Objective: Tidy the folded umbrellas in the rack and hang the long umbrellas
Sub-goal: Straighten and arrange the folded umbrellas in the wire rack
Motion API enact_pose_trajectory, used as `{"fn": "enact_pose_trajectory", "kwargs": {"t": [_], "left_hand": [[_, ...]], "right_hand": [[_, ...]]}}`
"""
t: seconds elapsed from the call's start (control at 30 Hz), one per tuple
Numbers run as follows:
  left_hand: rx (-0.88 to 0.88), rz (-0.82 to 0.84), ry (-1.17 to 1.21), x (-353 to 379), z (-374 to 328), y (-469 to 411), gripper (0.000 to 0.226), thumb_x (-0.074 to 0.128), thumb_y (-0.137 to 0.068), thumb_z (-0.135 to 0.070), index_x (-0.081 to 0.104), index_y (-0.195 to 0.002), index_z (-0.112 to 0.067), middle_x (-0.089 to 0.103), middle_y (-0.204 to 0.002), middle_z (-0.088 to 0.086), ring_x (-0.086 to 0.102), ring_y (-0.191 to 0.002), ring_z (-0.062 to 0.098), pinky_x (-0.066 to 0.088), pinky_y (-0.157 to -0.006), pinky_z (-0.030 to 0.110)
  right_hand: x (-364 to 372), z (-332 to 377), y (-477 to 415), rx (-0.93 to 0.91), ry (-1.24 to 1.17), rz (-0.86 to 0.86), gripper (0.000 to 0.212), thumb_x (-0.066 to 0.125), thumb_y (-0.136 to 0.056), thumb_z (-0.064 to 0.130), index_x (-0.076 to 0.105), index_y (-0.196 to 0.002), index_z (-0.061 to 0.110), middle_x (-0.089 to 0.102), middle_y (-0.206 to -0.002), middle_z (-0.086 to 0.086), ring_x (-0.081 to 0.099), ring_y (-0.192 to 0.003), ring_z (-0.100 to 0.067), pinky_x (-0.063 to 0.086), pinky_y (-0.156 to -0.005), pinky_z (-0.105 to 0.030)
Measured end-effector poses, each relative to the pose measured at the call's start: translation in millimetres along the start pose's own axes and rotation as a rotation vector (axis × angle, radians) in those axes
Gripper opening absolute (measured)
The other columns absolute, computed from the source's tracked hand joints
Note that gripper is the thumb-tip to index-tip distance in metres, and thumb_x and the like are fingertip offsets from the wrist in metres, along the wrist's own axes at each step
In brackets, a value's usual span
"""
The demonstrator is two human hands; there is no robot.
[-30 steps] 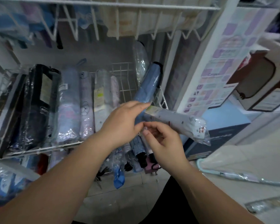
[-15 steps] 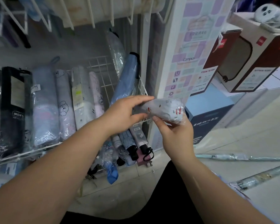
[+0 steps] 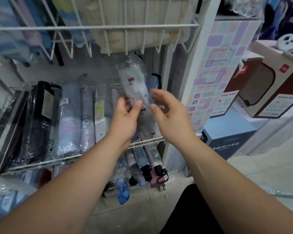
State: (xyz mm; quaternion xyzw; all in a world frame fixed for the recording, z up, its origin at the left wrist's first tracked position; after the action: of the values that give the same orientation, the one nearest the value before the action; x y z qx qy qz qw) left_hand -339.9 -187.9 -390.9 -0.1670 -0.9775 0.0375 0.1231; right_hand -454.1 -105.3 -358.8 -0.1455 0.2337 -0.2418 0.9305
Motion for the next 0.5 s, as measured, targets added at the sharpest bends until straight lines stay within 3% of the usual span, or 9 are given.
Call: {"fn": "enact_pose_trajectory", "kwargs": {"t": [0.07, 0.2, 0.27, 0.4, 0.5], "left_hand": [[-0.026, -0.132, 0.089, -6.8, -3.4, -10.5, 0.013, 0.058, -0.102, -0.014, 0.057, -0.111, -0.023, 0.076, -0.106, 0.000, 0.073, -0.102, 0.021, 0.058, -0.091, 0.046], [0.005, -0.301, 0.082, -25.3, -19.6, -27.9, 0.013, 0.058, -0.102, -0.017, 0.057, -0.115, -0.021, 0.072, -0.099, -0.001, 0.071, -0.082, 0.010, 0.058, -0.071, 0.026], [-0.015, -0.327, -0.024, -36.5, -21.9, -34.2, 0.019, 0.060, -0.102, -0.021, 0.056, -0.120, -0.021, 0.071, -0.098, -0.005, 0.069, -0.081, 0.007, 0.054, -0.066, 0.019], [-0.108, -0.307, -0.162, -50.0, -13.5, -43.8, 0.015, 0.061, -0.101, -0.025, 0.055, -0.115, -0.025, 0.073, -0.102, -0.001, 0.069, -0.084, 0.015, 0.053, -0.069, 0.026], [-0.157, -0.309, -0.246, -51.5, -8.5, -44.3, 0.024, 0.064, -0.098, -0.022, 0.052, -0.119, -0.023, 0.072, -0.105, 0.003, 0.070, -0.088, 0.021, 0.056, -0.068, 0.028]], "right_hand": [[8.4, -8.2, -5.3, 0.044, 0.060, 0.052, 0.039, 0.060, -0.097, 0.018, 0.057, -0.135, 0.029, 0.060, -0.124, 0.017, 0.056, -0.119, -0.003, 0.047, -0.103, -0.027], [23.1, -21.7, -11.4, 0.267, 0.028, 0.066, 0.035, 0.056, -0.099, 0.024, 0.056, -0.134, 0.028, 0.063, -0.125, -0.002, 0.062, -0.098, -0.009, 0.049, -0.093, -0.028], [31.7, -26.3, -20.0, 0.332, 0.058, 0.097, 0.037, 0.055, -0.099, 0.025, 0.054, -0.136, 0.027, 0.062, -0.122, -0.006, 0.061, -0.099, -0.018, 0.048, -0.086, -0.028], [49.1, -36.5, -42.4, 0.395, 0.144, 0.178, 0.059, 0.055, -0.098, 0.023, 0.032, -0.152, 0.028, 0.054, -0.136, -0.009, 0.060, -0.113, -0.029, 0.050, -0.095, -0.035], [59.9, -44.4, -49.2, 0.419, 0.172, 0.187, 0.069, 0.053, -0.098, 0.020, 0.017, -0.154, 0.036, 0.060, -0.121, -0.013, 0.063, -0.091, -0.030, 0.052, -0.078, -0.033]]}}
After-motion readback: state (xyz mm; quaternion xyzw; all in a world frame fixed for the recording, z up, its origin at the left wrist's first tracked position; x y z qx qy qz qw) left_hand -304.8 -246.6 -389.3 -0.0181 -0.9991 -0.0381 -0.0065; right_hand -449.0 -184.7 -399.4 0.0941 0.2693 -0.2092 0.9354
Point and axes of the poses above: each hand's wrist, its own y-axis away from the middle knuckle, its own x-axis out of the palm, z = x × y, the point moved 1 cm from there along -y, towards the middle knuckle
